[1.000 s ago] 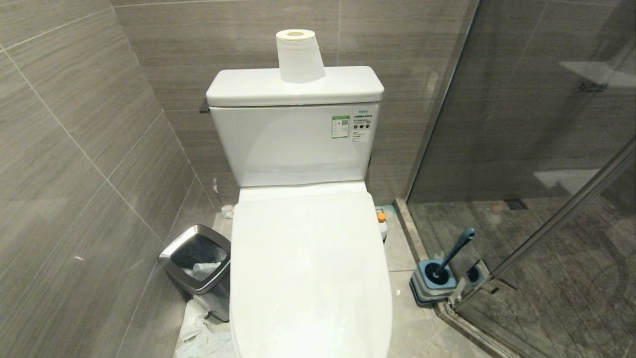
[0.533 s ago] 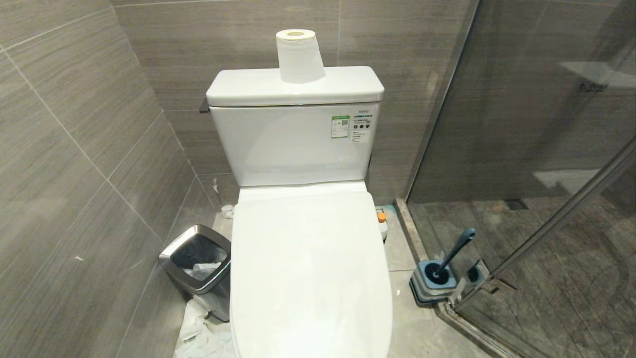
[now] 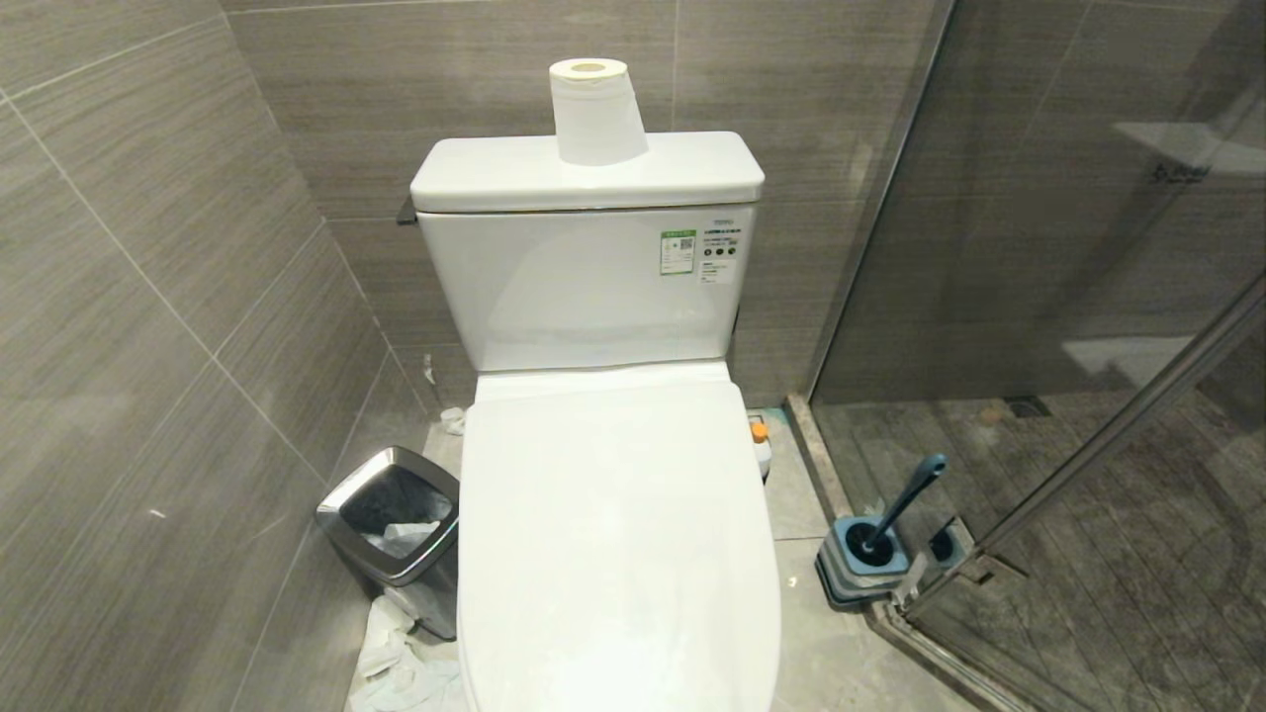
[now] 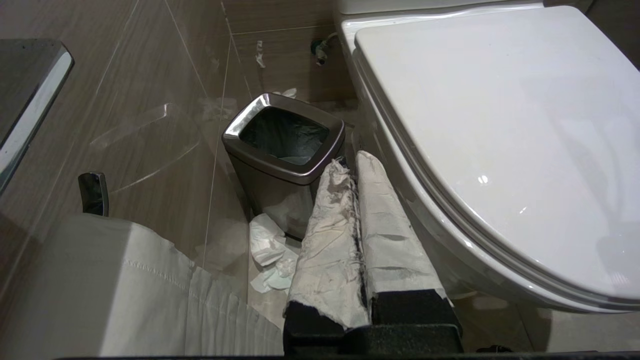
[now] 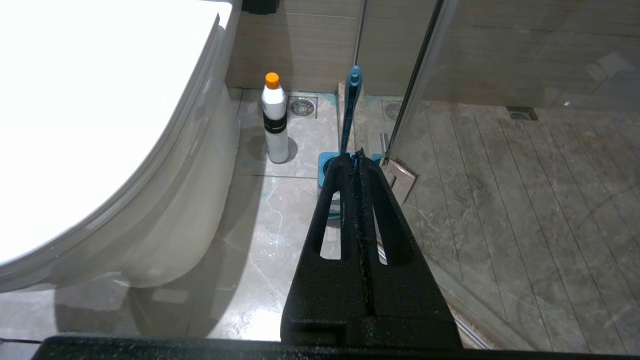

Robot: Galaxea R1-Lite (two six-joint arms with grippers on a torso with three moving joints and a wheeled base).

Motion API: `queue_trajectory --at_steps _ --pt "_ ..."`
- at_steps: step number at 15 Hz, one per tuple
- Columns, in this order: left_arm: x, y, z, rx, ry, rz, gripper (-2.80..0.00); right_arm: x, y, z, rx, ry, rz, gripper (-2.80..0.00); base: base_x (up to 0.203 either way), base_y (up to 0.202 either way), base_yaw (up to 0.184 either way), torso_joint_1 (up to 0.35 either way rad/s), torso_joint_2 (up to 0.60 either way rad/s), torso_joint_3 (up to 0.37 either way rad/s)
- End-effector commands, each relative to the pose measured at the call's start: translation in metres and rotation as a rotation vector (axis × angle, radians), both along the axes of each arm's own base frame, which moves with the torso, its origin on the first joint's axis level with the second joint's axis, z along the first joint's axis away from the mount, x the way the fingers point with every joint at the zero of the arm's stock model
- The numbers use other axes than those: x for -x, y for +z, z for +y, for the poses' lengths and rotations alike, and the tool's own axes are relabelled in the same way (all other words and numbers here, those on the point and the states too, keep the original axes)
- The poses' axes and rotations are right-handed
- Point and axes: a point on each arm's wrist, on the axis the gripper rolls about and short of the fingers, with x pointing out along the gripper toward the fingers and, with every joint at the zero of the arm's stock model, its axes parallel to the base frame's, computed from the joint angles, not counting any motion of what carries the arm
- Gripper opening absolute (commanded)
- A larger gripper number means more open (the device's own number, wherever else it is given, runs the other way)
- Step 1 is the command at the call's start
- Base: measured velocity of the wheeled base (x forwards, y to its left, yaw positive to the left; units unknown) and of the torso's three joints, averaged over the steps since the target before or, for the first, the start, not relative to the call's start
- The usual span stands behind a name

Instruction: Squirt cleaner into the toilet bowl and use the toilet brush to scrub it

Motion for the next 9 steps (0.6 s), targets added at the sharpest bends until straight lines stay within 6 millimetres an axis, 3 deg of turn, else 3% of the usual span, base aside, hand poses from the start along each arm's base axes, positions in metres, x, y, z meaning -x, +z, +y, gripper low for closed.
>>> queue_trajectory --at_steps 1,9 --pt "-0.0001 0.0 0.0 0.0 0.0 0.001 -2.8 -0.0001 0.0 0.0 0.001 0.0 0.001 -2.8 0.0 0.0 0.0 0.0 0.0 0.0" --pt "-0.0001 0.0 0.0 0.0 0.001 0.001 -2.8 -0.0001 0.0 0.0 0.001 0.001 0.001 -2.8 0.0 0.0 0.0 0.0 0.0 0.0"
